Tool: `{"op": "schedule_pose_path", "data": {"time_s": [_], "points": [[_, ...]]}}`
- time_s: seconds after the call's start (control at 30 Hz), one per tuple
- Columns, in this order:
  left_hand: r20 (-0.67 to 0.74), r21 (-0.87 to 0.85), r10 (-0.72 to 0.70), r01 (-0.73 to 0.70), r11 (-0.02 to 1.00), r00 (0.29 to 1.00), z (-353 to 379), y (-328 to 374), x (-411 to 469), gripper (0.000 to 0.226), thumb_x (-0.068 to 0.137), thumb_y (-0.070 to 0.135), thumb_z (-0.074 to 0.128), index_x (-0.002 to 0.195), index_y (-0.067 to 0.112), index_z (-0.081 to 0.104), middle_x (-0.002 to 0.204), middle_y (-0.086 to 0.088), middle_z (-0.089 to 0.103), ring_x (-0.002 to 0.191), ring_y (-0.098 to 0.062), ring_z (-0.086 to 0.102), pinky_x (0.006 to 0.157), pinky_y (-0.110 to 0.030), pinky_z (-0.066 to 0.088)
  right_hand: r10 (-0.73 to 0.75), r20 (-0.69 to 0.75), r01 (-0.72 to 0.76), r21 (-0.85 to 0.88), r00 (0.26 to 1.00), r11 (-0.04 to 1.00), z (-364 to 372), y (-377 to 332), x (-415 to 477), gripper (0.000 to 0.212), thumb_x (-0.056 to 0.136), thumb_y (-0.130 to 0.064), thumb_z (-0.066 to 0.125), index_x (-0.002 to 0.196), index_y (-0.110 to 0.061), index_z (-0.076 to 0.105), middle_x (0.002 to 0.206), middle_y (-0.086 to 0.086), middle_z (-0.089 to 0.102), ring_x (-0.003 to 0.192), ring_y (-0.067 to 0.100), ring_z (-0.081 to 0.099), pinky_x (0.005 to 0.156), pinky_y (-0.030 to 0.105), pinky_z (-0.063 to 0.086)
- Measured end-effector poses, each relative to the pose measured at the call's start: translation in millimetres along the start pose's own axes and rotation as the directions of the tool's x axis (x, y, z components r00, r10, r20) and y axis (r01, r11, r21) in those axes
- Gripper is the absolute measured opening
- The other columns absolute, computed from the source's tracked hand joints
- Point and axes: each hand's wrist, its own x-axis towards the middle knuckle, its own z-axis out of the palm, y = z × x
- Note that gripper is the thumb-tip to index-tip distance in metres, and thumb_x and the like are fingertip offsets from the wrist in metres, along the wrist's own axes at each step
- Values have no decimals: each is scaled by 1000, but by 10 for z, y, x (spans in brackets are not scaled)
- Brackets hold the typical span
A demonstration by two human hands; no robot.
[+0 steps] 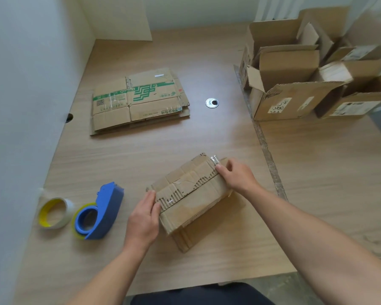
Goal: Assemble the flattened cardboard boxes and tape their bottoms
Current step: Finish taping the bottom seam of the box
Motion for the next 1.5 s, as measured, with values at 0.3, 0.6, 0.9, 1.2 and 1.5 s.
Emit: {"op": "schedule_pose_path", "data": {"time_s": [0.3,0.6,0.9,1.2,1.5], "points": [[116,216,-120,93,972,986,182,-6,-113,63,102,51,17,158,31,-2,166,8,-10,153,-14,-4,122,-35,7,-22,32,14,220,999,975,50,66,15,40,102,-30,51,142,-25,55,144,5,56,134,24,47,107,31,35],[133,-146,-233,252,957,963,120,30,-15,58,106,41,35,155,46,5,159,13,28,146,-18,33,106,-27,28,-72,157,-12,477,985,879,142,255,-365,56,105,-37,46,157,-29,26,161,-7,29,144,8,27,121,35,23],[239,-169,-211,254,952,948,-45,-9,144,56,107,40,34,156,42,8,162,14,19,150,-16,21,119,-34,20,-321,281,111,572,904,813,43,674,-744,90,87,-19,77,156,-39,24,154,-22,38,137,-5,40,113,23,36],[278,-26,-268,286,958,922,-498,170,550,64,99,58,39,157,40,17,160,2,32,145,-25,32,114,-41,30,-422,-100,433,144,901,890,-74,232,-812,76,87,-32,75,152,-28,36,128,2,60,109,16,55,91,28,49],[218,-265,-140,197,944,966,-750,152,558,76,95,56,52,158,30,16,161,3,27,146,-19,30,118,-41,28,-437,-286,482,108,853,870,-228,-226,-953,77,81,-25,81,148,-23,43,116,2,65,104,20,53,94,37,47]]}}
